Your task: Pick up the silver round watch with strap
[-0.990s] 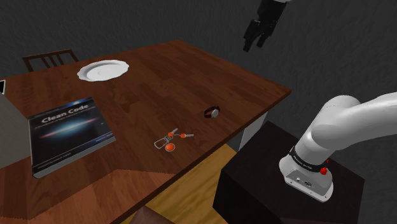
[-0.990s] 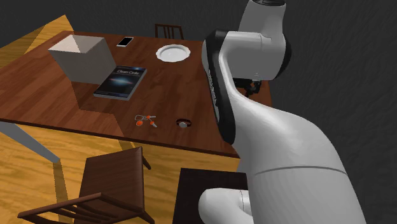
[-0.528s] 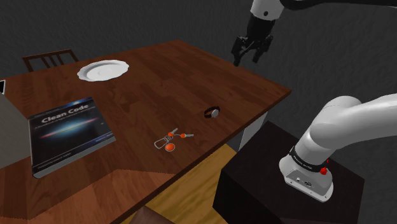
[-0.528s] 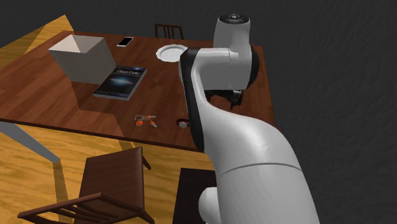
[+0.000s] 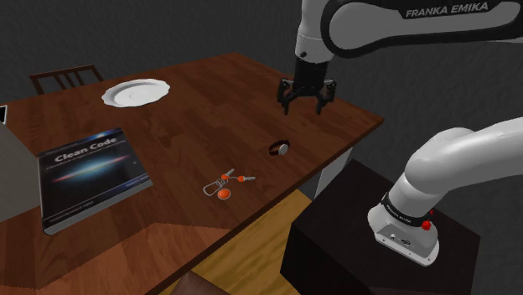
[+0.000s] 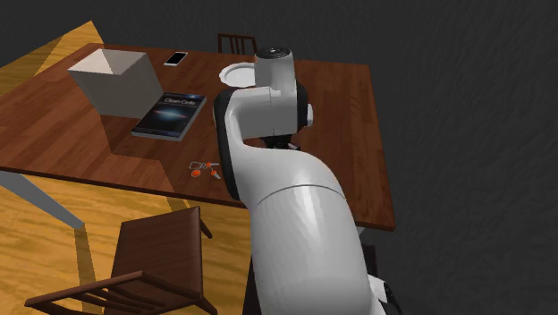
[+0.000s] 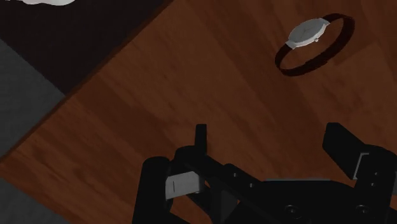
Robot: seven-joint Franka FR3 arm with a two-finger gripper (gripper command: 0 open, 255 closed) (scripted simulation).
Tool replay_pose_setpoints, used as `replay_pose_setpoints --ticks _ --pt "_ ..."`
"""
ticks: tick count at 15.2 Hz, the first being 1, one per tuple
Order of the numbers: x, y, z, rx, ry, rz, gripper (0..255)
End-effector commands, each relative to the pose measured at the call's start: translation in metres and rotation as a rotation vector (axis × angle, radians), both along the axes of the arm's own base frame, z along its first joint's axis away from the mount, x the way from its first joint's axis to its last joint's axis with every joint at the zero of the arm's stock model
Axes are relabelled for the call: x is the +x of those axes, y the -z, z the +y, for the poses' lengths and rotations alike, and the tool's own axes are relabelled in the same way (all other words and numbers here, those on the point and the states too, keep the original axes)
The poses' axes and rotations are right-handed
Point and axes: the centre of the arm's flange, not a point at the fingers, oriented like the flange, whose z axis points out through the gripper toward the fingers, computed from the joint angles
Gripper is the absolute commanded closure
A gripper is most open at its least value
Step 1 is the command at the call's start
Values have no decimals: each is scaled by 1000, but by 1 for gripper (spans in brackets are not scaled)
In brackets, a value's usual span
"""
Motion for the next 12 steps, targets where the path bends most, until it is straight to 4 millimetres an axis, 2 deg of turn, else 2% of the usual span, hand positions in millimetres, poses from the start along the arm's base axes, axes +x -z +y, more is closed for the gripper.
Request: replay_pose_setpoints --ticks 1,3,4,11,12 --pt "8 17 20 1 118 21 0" --pt "20 34 38 1 225 42 0" --pt "20 35 39 1 230 43 0" --pt "20 75 39 1 230 43 0" --pt "20 75 39 1 230 43 0"
